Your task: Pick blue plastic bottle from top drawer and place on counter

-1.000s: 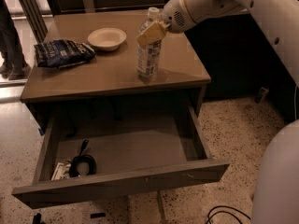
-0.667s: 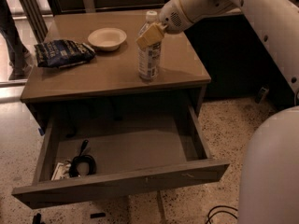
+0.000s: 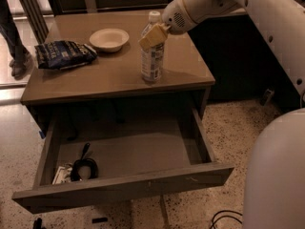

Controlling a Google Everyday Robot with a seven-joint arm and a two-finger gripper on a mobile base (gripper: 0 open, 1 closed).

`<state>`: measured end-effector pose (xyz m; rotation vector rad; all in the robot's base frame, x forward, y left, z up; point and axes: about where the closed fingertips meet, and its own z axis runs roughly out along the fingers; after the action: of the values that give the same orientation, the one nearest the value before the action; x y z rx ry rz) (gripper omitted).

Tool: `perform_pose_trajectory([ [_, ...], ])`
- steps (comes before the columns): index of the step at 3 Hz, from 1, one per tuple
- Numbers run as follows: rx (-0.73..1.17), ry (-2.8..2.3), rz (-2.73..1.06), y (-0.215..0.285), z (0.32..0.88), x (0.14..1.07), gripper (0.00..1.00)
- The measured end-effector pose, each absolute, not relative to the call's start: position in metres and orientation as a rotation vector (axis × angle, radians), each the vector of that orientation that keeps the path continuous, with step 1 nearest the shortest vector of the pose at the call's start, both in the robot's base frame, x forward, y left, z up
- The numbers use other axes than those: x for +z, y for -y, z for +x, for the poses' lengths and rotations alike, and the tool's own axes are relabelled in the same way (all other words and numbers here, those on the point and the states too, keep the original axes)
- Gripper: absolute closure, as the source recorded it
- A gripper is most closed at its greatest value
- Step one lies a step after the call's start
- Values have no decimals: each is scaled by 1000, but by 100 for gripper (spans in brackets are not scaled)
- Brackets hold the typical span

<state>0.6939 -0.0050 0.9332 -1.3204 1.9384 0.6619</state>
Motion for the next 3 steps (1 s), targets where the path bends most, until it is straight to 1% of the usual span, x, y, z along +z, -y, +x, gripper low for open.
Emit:
perform_pose_trajectory([
  [3, 662, -1938, -1321, 5, 694, 933, 11],
])
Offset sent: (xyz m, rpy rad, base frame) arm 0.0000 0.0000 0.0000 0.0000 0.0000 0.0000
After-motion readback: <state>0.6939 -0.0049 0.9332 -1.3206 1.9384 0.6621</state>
